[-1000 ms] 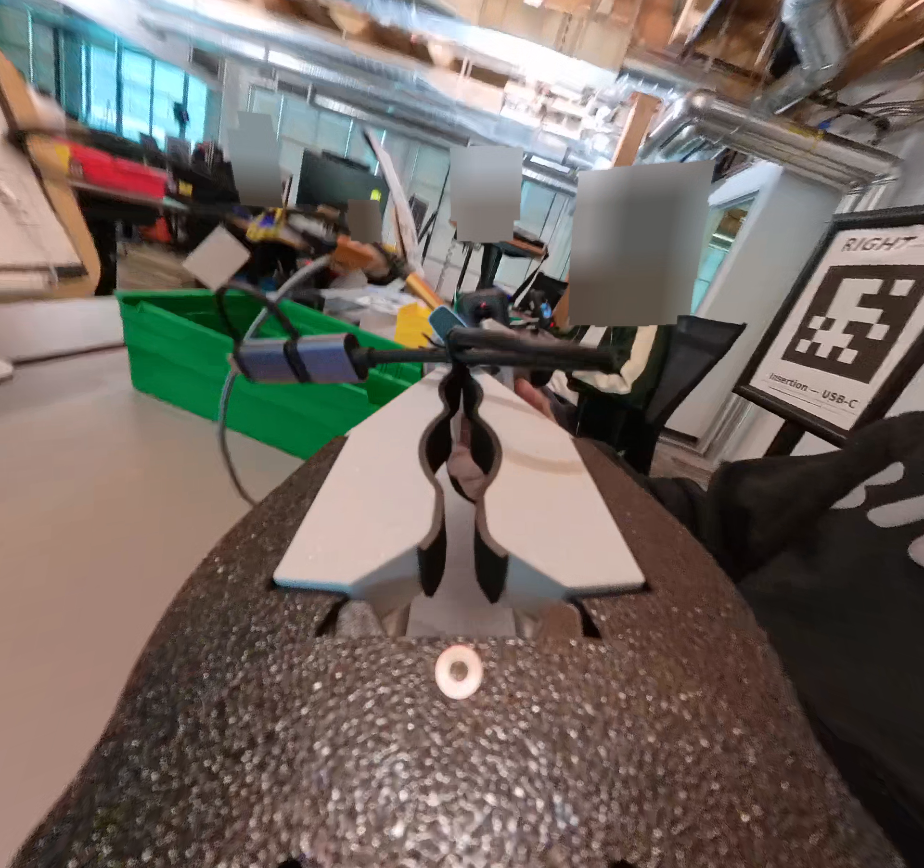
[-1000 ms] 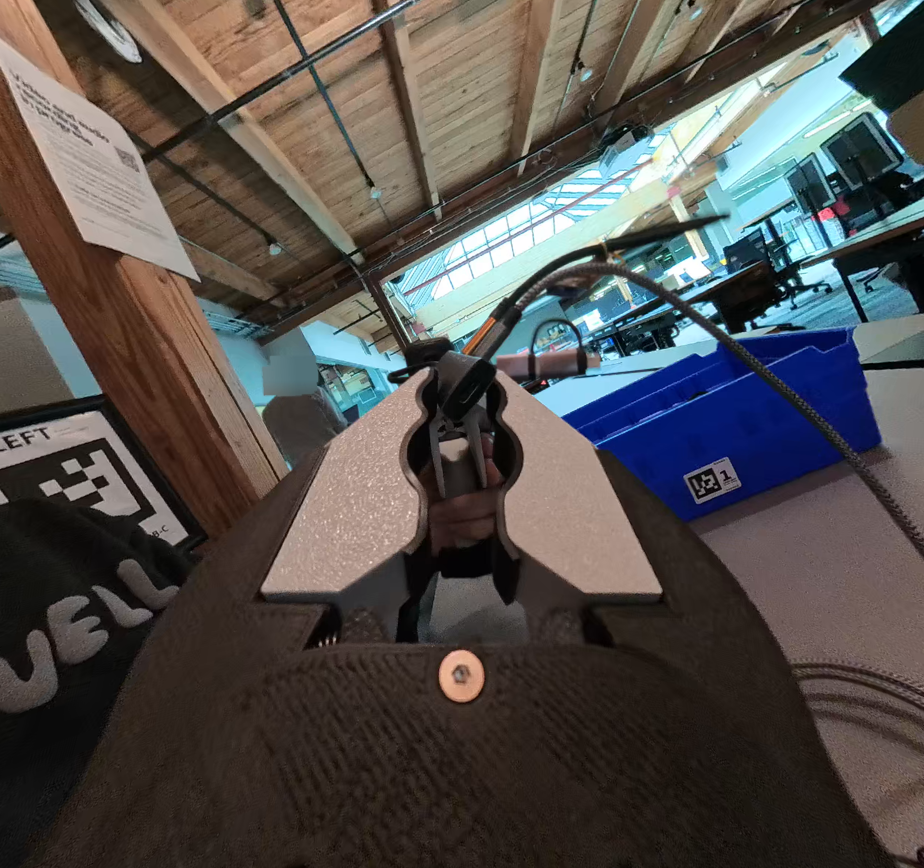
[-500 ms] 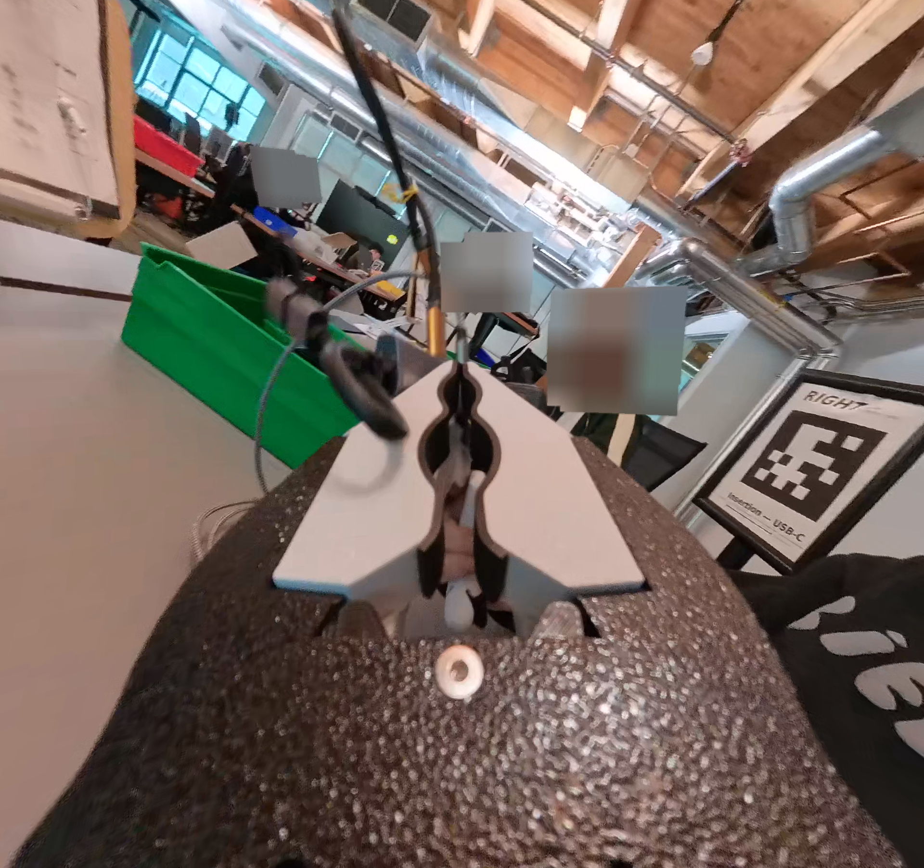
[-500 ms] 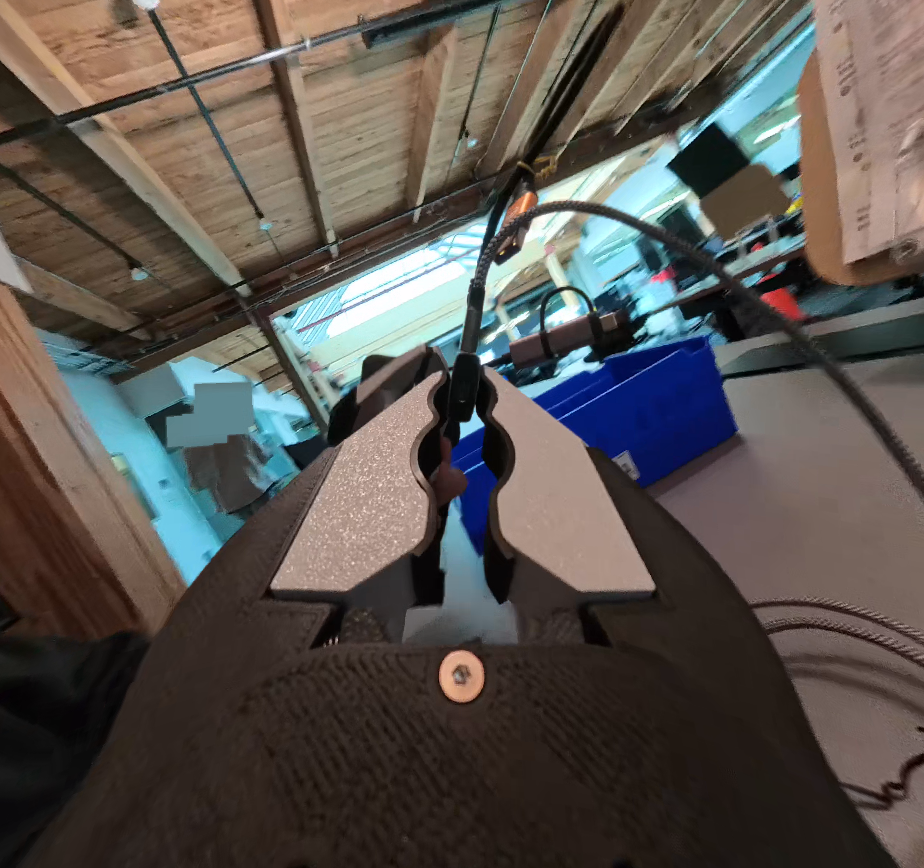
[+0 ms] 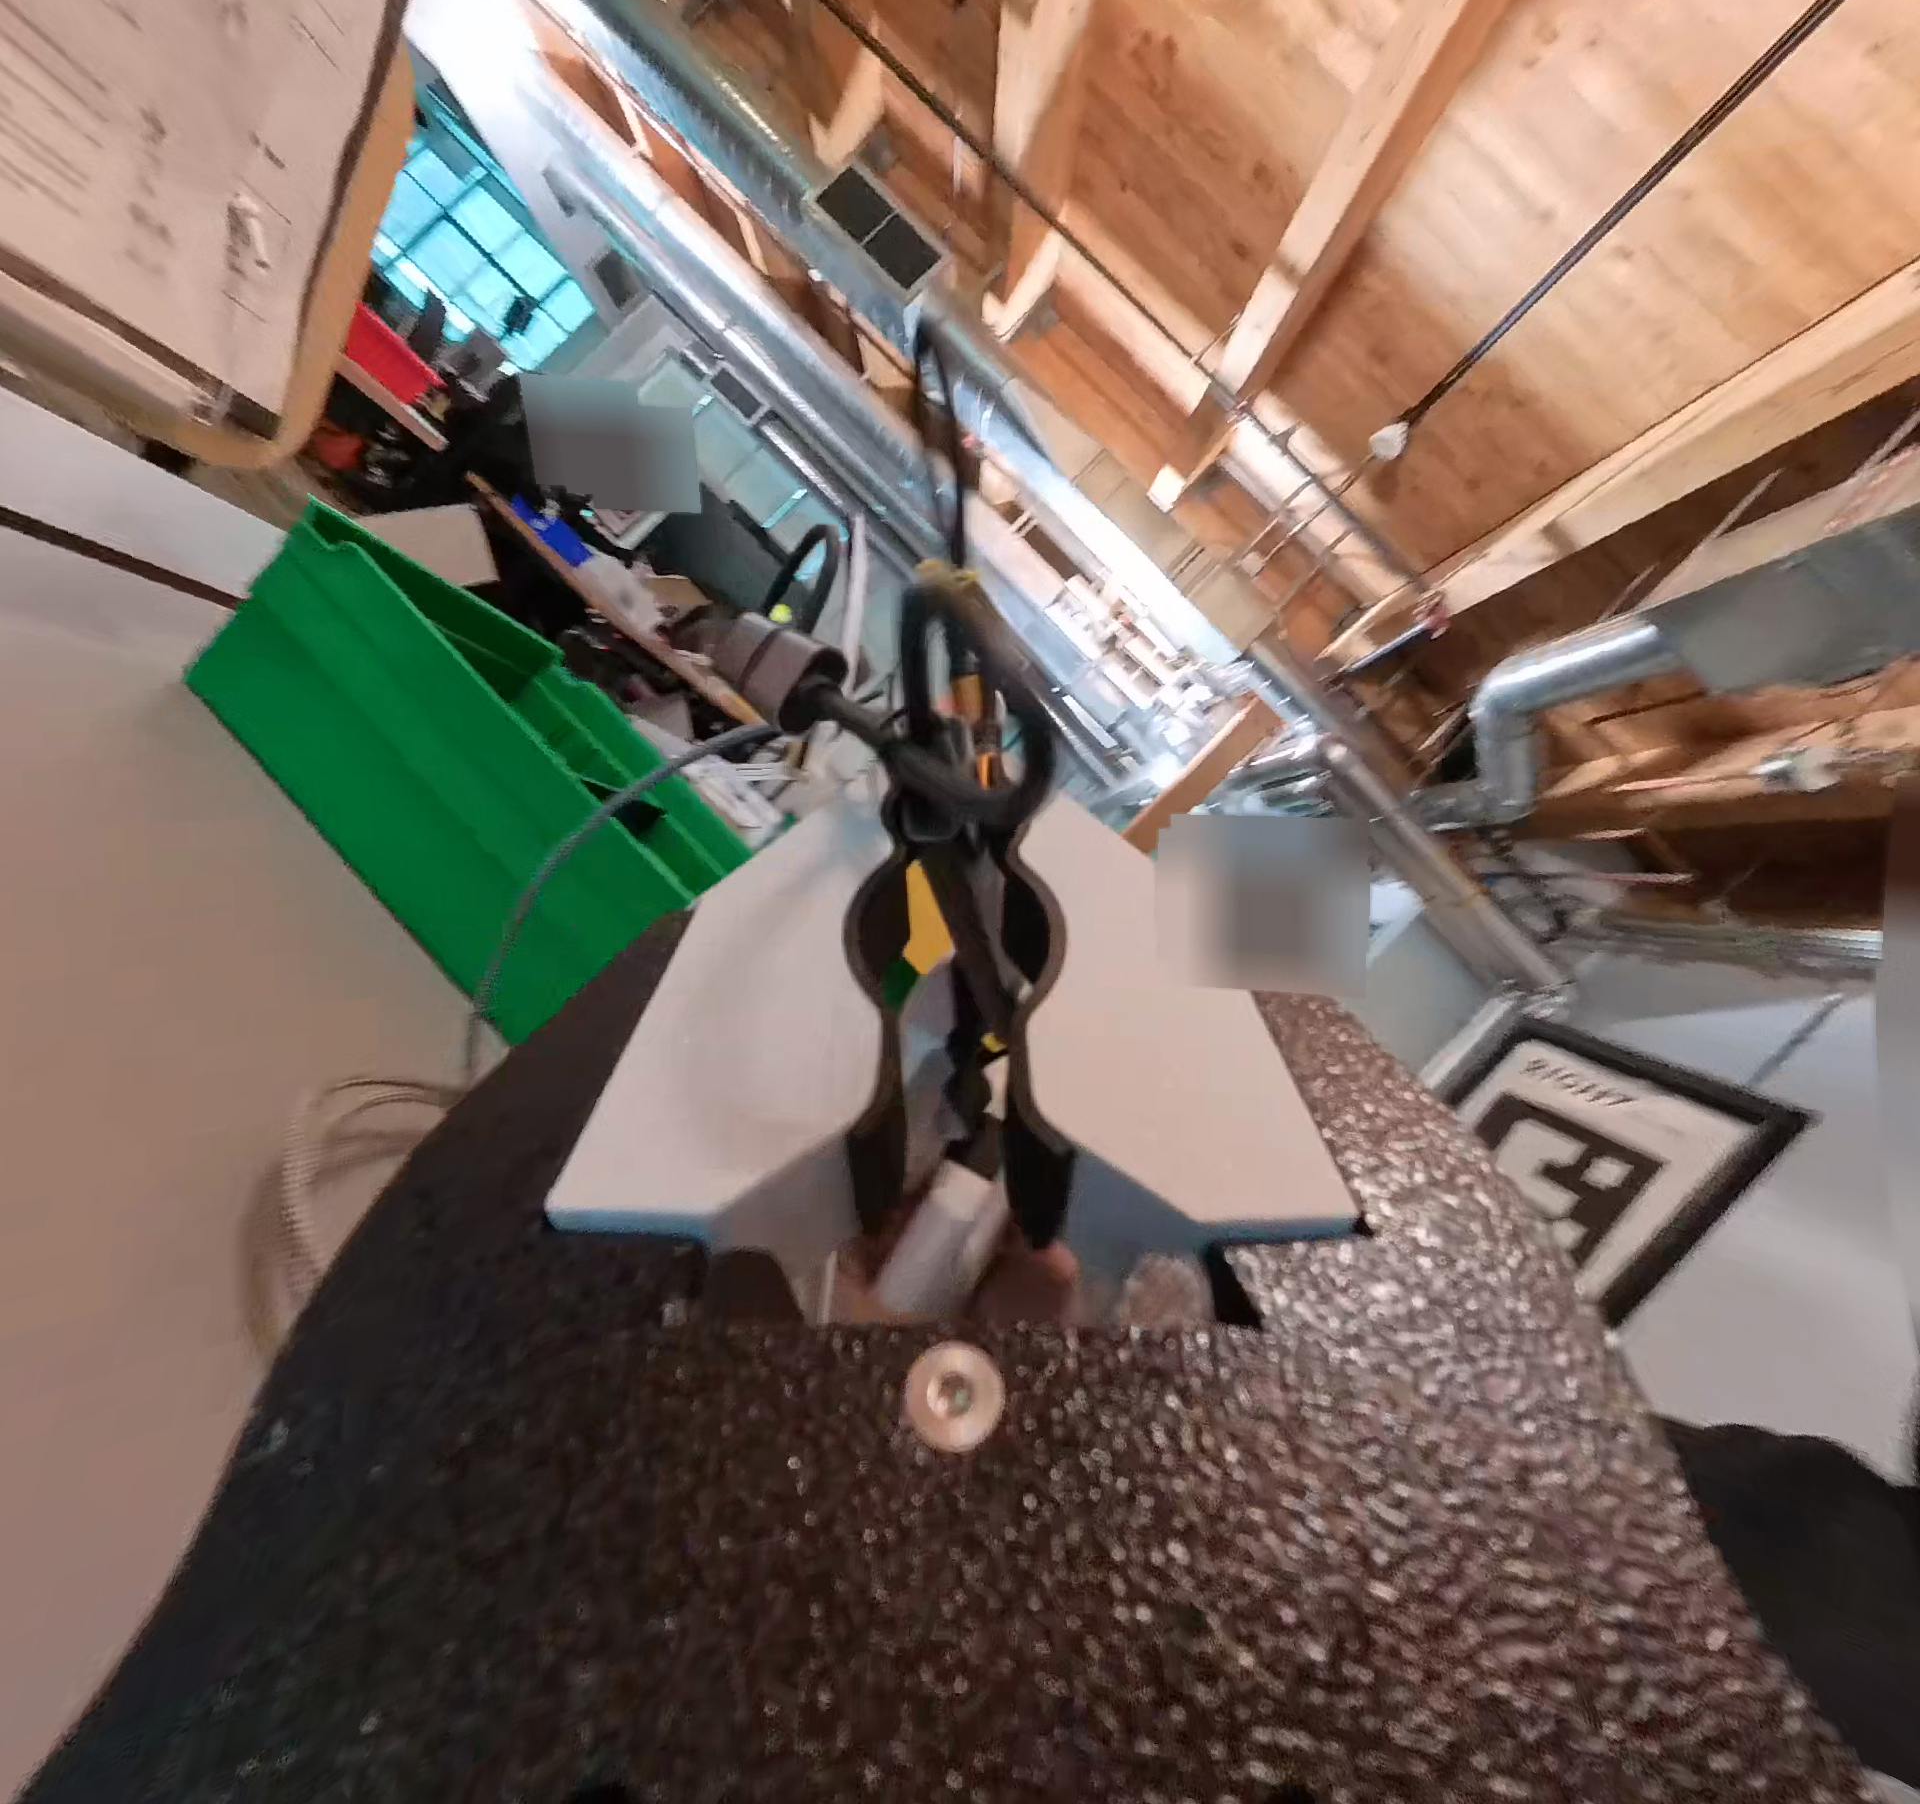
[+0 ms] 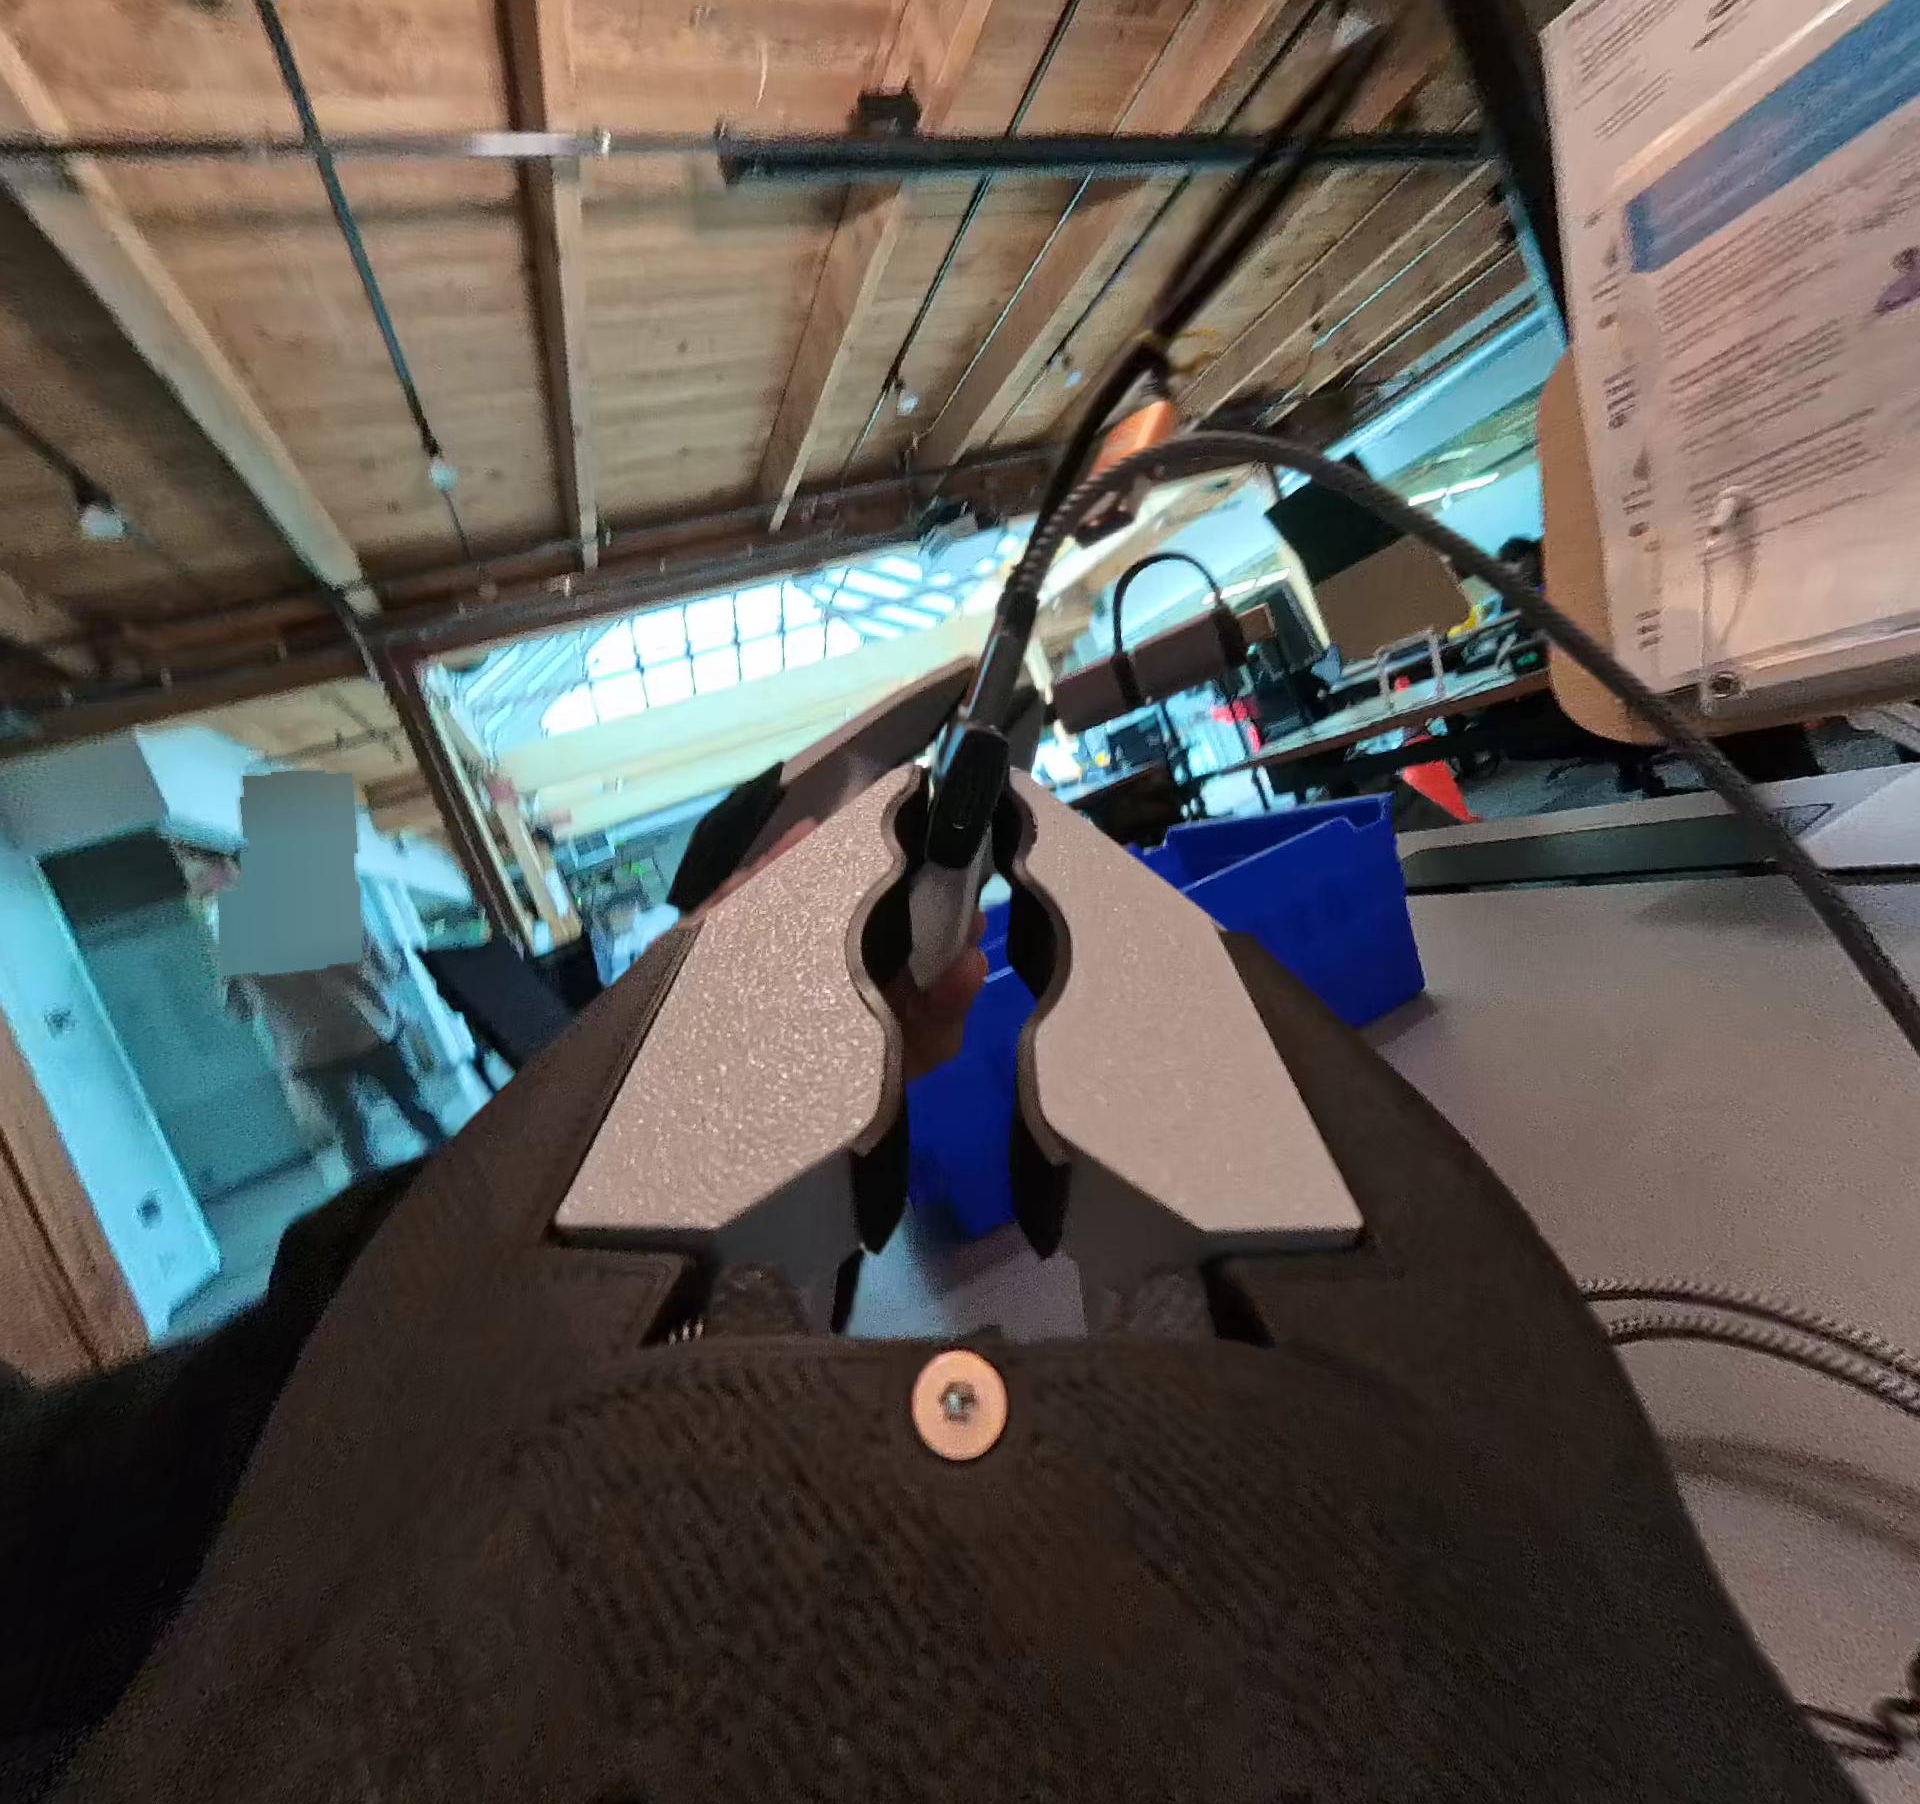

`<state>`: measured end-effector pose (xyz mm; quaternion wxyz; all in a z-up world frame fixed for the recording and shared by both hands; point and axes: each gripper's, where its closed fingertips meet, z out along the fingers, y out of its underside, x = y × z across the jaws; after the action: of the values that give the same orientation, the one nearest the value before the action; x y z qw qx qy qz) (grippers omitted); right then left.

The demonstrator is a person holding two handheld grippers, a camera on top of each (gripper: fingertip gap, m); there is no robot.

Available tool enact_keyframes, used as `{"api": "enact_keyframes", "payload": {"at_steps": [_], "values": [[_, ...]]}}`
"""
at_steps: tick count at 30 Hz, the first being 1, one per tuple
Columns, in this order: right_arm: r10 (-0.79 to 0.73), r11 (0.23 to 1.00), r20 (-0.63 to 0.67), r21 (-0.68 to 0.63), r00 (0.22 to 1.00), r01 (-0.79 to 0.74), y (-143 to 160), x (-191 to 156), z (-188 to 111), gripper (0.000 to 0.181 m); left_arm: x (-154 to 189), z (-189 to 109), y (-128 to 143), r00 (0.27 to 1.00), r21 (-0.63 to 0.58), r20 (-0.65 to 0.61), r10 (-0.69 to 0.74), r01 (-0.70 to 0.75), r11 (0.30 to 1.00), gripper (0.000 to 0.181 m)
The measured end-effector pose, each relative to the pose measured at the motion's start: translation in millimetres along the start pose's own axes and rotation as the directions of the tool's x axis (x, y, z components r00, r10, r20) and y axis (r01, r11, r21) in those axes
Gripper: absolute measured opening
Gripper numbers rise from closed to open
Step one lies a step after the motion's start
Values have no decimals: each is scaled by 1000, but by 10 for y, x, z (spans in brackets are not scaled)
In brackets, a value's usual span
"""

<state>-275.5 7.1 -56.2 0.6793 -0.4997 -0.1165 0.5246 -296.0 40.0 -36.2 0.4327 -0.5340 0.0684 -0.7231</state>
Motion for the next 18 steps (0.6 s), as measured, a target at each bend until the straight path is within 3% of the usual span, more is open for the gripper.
{"api": "enact_keyframes", "payload": {"at_steps": [3,6,8,10,11,13,15,18], "values": [[-152,965,90,-204,984,167,215,2,14,16,-78,-31,-40,997,-56,38,-74,76,996,7],[-372,869,129,-299,919,394,260,76,-17,38,-134,-60,-34,996,-162,75,-55,67,985,7],[-409,810,217,-362,886,462,343,18,-56,48,-103,-66,-27,996,-241,47,-71,80,967,7],[-262,789,252,-500,931,358,512,0,-133,54,-68,-73,5,998,-330,17,-66,68,942,7],[-117,783,245,-573,962,242,589,-42,-178,57,-62,-76,26,998,-371,11,-57,57,927,6],[147,802,158,-597,976,-24,557,-86,-161,63,-49,-68,68,1000,-431,1,-27,24,902,6],[339,811,139,-545,931,-214,453,-137,-108,54,-26,-49,136,1000,-478,-13,-27,18,878,7],[407,793,99,-531,908,-298,546,-96,-86,29,-63,-1,230,1000,-503,-4,-13,9,864,7]]}}
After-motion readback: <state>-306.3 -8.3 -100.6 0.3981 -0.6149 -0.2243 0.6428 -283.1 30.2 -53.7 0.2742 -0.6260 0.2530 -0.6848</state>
